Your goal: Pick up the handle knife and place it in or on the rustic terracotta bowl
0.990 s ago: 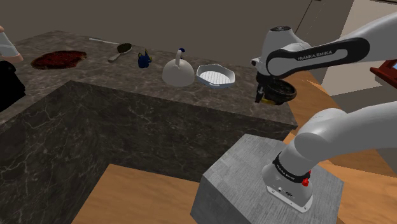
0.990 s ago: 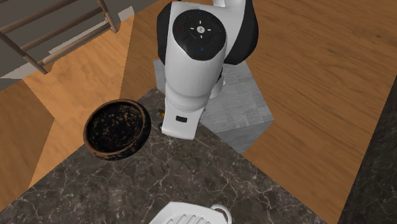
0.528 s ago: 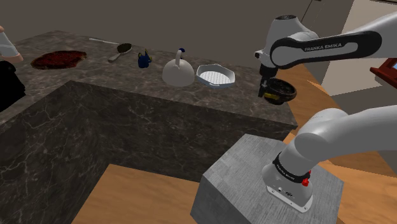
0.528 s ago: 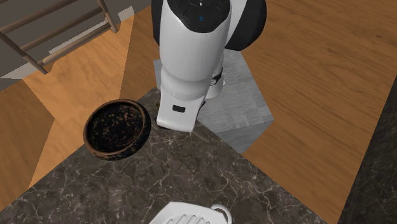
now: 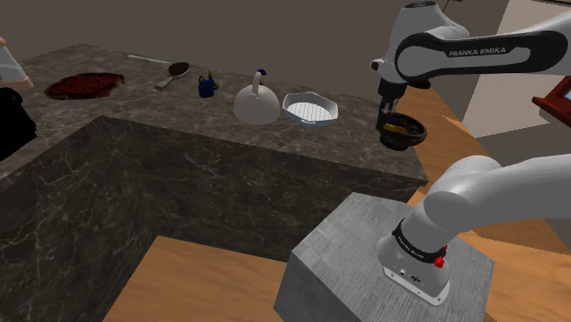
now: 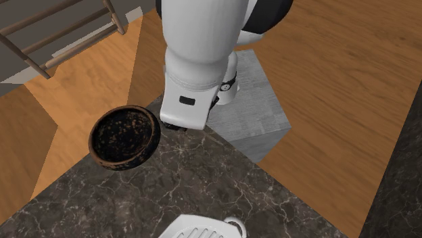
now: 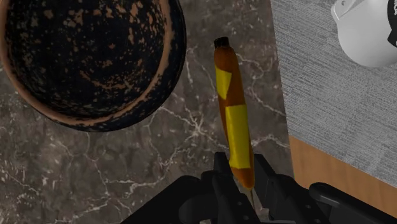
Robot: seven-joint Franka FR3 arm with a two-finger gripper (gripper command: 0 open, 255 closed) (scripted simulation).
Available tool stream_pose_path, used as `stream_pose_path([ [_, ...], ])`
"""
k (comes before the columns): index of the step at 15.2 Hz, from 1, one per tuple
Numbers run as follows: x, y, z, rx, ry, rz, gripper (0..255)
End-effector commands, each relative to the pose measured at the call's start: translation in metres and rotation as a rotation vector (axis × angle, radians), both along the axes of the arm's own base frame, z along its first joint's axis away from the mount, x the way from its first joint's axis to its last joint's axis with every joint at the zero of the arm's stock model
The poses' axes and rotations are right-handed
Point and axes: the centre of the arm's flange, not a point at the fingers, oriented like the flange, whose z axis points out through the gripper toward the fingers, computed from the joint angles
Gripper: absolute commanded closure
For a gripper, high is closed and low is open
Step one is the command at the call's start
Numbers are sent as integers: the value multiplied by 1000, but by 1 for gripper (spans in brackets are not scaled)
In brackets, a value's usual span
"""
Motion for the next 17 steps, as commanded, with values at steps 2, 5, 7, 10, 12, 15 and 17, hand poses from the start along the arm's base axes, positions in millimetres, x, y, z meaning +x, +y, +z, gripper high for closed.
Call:
stream_pose_path([
  [2,0,1,17,0,0,0,255],
  [5,0,1,32,0,0,0,255],
  [7,0,1,43,0,0,0,255],
  [10,-3,-12,52,0,0,0,255],
  [12,-8,-38,53,0,0,0,255],
  [15,-17,-77,55,0,0,0,255],
  [17,-22,-103,56,0,0,0,255],
])
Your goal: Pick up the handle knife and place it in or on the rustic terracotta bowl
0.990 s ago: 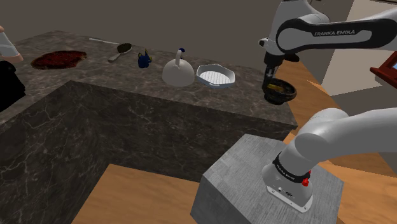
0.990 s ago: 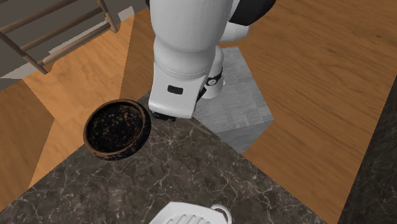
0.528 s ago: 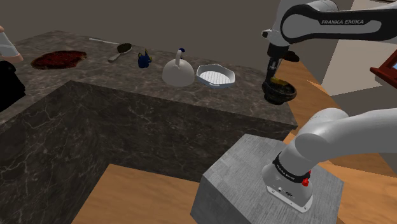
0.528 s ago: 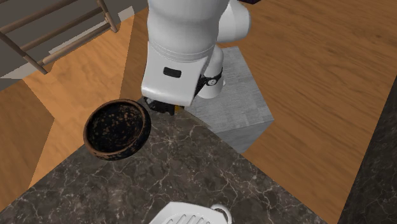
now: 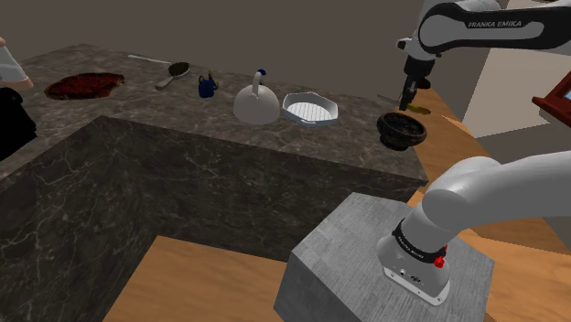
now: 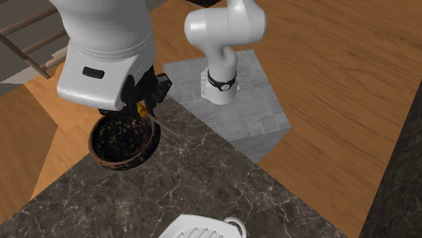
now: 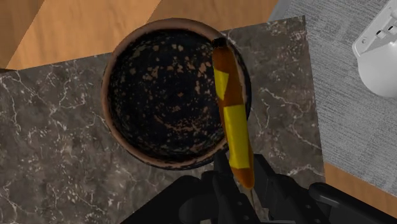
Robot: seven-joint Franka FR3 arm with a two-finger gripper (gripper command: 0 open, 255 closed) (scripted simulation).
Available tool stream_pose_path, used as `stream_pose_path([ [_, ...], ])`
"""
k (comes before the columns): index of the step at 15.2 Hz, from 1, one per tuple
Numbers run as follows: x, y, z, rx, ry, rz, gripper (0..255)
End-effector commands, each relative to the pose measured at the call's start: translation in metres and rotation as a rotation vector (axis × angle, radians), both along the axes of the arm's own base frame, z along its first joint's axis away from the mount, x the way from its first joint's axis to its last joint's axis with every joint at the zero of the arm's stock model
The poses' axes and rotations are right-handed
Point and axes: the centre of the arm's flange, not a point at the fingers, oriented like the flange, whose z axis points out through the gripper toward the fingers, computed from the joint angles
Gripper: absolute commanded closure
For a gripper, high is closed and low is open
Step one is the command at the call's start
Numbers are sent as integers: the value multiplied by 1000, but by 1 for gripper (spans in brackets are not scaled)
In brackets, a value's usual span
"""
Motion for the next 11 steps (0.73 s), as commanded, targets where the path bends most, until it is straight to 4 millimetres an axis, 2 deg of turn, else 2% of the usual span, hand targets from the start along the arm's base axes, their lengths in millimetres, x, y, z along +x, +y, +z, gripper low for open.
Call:
stream_pose_path([
  [1,-5,-24,2,-1,1,1,255],
  [6,-20,-91,5,-1,1,1,255],
  [11,-20,-91,-21,-1,1,1,255],
])
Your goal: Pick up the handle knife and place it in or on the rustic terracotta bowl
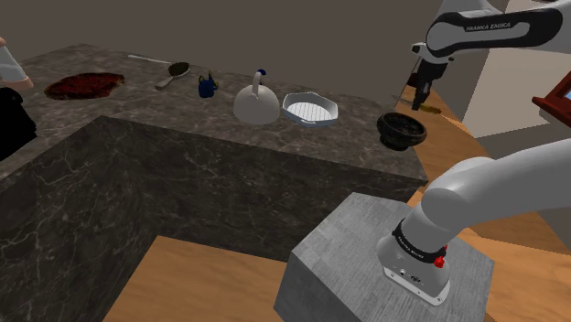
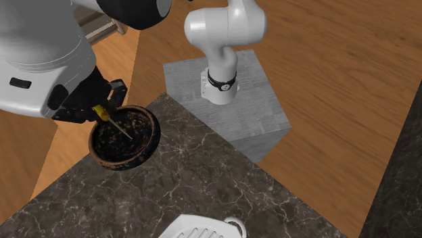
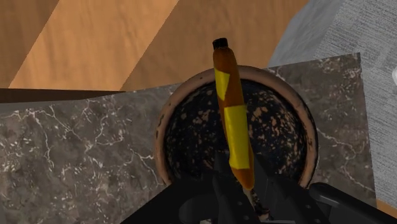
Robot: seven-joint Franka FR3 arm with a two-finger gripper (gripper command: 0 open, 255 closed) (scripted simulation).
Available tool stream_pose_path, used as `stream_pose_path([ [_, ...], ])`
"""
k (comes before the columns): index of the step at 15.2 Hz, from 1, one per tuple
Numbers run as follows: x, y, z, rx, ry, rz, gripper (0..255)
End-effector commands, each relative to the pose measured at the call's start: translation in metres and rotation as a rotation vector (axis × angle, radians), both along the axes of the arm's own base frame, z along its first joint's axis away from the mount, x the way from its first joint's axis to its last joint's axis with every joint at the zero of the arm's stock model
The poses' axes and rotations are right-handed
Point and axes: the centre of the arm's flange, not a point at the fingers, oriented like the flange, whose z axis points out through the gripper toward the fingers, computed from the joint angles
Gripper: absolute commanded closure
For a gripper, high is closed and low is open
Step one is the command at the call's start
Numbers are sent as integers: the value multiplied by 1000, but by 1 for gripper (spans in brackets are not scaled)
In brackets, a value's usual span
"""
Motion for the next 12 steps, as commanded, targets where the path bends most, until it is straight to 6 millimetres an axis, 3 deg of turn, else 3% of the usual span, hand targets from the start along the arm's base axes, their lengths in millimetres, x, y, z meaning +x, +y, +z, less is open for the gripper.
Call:
stream_pose_path([
  [1,1,-1,-11,-1,0,0,255],
  [10,1,-1,-58,-1,0,0,255],
  [12,1,-1,-58,0,0,0,255],
])
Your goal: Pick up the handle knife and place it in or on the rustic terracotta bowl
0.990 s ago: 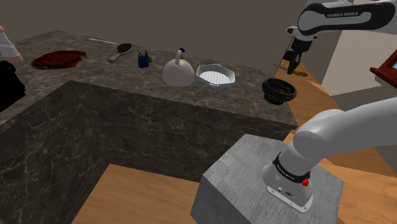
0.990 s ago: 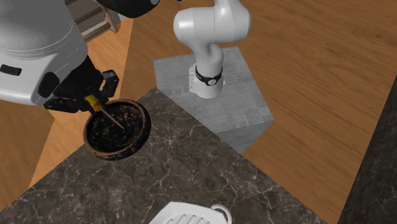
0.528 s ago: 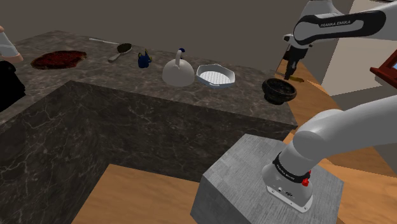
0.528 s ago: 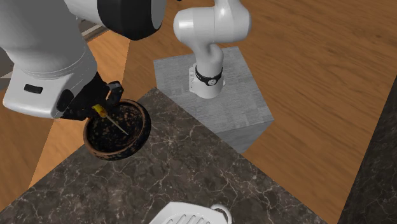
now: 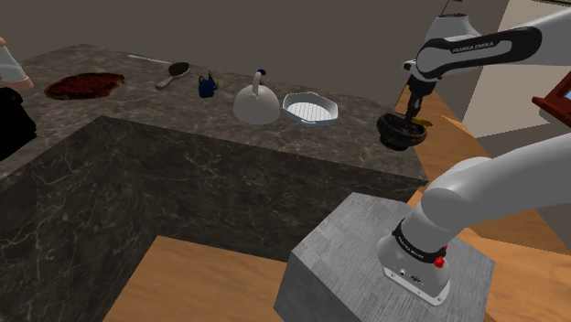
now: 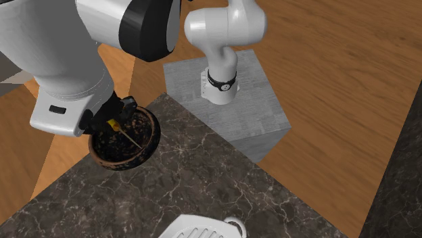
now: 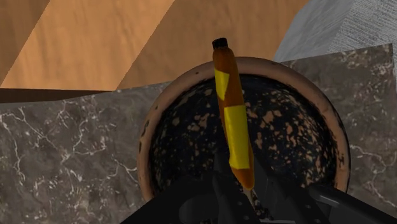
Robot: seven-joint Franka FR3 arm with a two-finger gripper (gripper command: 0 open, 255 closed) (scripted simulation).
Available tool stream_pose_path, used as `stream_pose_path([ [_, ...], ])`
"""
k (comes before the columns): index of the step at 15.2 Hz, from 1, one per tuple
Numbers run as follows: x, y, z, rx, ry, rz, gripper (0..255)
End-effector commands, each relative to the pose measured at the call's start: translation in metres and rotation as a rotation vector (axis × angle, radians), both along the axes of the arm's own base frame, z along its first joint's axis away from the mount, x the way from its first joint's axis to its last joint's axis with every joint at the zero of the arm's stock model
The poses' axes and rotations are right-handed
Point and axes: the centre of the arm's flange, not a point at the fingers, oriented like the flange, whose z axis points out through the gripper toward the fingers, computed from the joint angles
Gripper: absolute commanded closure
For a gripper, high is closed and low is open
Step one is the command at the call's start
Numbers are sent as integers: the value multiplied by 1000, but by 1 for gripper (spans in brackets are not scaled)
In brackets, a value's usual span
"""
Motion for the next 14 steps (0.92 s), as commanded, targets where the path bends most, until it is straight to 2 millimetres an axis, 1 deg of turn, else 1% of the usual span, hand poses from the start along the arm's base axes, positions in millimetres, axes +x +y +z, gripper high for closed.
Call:
stream_pose_path([
  [1,0,0,-1,0,0,0,255],
  [6,0,0,-1,0,0,0,255],
  [7,0,0,-1,0,0,0,0],
  [12,0,0,-1,0,0,0,0],
  [14,2,4,25,0,0,0,0],
])
